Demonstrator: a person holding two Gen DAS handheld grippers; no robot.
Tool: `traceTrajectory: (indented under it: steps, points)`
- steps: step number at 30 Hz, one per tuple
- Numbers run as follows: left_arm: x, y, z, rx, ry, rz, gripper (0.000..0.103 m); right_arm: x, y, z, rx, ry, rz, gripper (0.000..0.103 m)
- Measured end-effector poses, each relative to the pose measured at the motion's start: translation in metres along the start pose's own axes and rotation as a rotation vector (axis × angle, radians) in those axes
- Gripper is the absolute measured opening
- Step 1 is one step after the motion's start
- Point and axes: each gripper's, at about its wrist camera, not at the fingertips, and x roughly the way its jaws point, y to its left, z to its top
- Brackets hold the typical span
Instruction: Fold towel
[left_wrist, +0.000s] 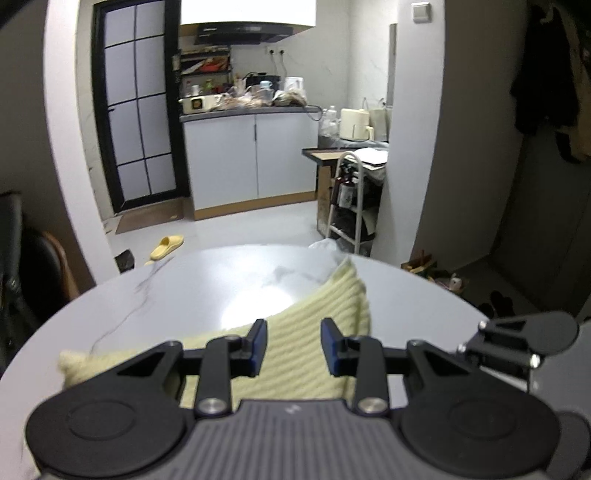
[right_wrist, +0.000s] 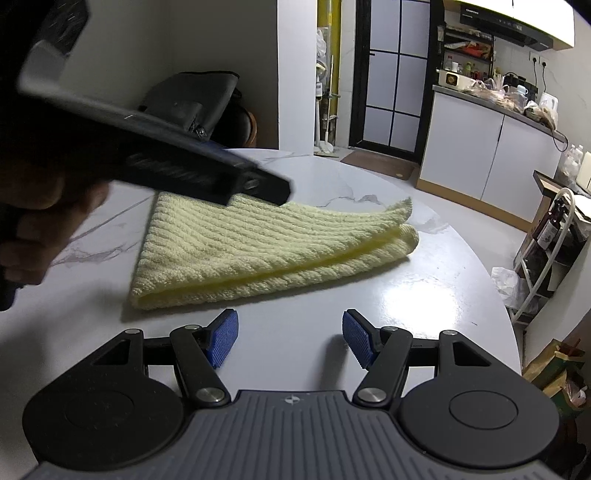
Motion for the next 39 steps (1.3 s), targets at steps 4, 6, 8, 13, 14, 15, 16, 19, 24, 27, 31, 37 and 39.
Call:
traceTrajectory:
  steps: [4,6,8,13,14,15,16,19,24,27,31,37,39]
  points:
    - [-0.010,0.004,-0.013,-0.009,0.021,-0.002,0.034,0.001,0.005,0.002,-0.009,0.001,-0.001,0.067]
    - [-0.015,0.005,-0.016,-0.014,0.017,-0.004,0.035,0.004,0.007,0.004,-0.017,0.004,-0.004,0.067]
    - [-0.020,0.008,-0.020,-0.027,0.011,-0.003,0.042,0.005,0.013,0.005,-0.032,0.009,-0.004,0.067]
    - [-0.031,0.019,-0.034,-0.082,0.015,0.011,0.047,0.005,0.026,0.008,-0.060,0.005,0.003,0.067]
    - [-0.033,0.021,-0.036,-0.085,0.017,0.013,0.047,0.005,0.027,0.009,-0.061,0.006,0.004,0.067]
    - [-0.035,0.022,-0.039,-0.088,0.018,0.017,0.050,0.006,0.028,0.008,-0.064,0.008,0.005,0.067]
    - [-0.038,0.024,-0.041,-0.090,0.018,0.021,0.055,0.007,0.031,0.009,-0.072,0.010,0.006,0.067]
    - [-0.047,0.029,-0.047,-0.109,0.009,0.041,0.068,0.006,0.036,0.013,-0.084,0.005,0.008,0.067]
    - [-0.066,0.034,-0.052,-0.126,-0.023,0.056,0.075,0.000,0.051,0.022,-0.103,-0.017,0.016,0.067]
    - [-0.077,0.036,-0.059,-0.141,-0.042,0.077,0.083,-0.002,0.058,0.024,-0.109,-0.025,0.016,0.067]
    - [-0.089,0.035,-0.068,-0.127,-0.058,0.111,0.092,-0.012,0.073,0.022,-0.112,-0.045,0.017,0.067]
    - [-0.106,0.034,-0.077,-0.112,-0.048,0.150,0.093,-0.022,0.083,0.012,-0.082,-0.062,0.028,0.067]
    - [-0.113,0.029,-0.079,-0.094,-0.031,0.152,0.094,-0.024,0.085,0.007,-0.079,-0.066,0.025,0.067]
